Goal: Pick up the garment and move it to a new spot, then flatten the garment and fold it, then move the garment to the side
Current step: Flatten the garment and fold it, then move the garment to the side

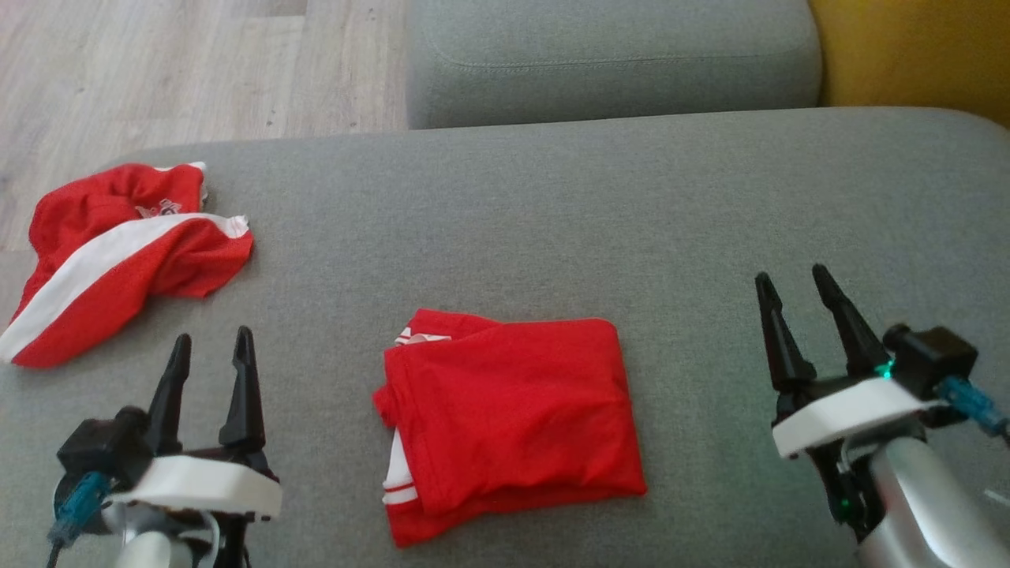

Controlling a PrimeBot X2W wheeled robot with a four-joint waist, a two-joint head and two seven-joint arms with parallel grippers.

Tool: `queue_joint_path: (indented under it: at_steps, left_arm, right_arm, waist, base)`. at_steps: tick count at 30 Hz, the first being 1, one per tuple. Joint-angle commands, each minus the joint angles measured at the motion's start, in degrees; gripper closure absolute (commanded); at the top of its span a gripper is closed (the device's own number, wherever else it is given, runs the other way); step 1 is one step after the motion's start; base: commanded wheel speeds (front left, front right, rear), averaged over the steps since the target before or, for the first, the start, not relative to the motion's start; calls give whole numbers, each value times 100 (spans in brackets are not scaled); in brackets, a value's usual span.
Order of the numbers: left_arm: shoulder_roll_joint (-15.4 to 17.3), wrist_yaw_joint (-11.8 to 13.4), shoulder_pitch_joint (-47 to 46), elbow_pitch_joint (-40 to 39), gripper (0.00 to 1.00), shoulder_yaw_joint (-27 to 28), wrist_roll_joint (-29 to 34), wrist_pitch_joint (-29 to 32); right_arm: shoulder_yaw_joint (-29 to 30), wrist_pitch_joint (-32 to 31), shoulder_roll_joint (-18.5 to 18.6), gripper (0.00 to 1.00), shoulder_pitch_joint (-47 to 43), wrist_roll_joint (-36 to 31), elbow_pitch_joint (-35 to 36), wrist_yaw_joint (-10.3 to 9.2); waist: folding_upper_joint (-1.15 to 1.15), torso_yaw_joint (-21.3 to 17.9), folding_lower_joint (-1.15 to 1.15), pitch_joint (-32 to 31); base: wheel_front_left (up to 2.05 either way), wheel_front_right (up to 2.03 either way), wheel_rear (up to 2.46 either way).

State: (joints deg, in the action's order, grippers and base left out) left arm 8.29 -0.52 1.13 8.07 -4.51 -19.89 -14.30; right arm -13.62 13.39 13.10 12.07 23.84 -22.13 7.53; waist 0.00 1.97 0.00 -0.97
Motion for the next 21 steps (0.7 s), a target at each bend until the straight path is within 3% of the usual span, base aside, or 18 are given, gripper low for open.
queue_joint_path:
  at_steps: [1,17,21]
  left_arm:
    - [13,16,-124,-218,0,301,186,-69]
    - [-240,-186,-150,-121,0,603,520,-70]
    - [-278,-225,-165,-122,0,632,562,-70]
  right_arm:
    - [26,89,-35,0,45,-230,103,-4]
    - [200,-8,-285,0,12,-673,-143,-4]
    - [-98,-537,-355,0,97,-369,-239,-4]
  waist:
    - [0,-24,0,-2]
    - [0,59,0,15]
    - [0,107,0,11]
  base:
    - [0,0,0]
    - [0,0,0]
    - [0,0,0]
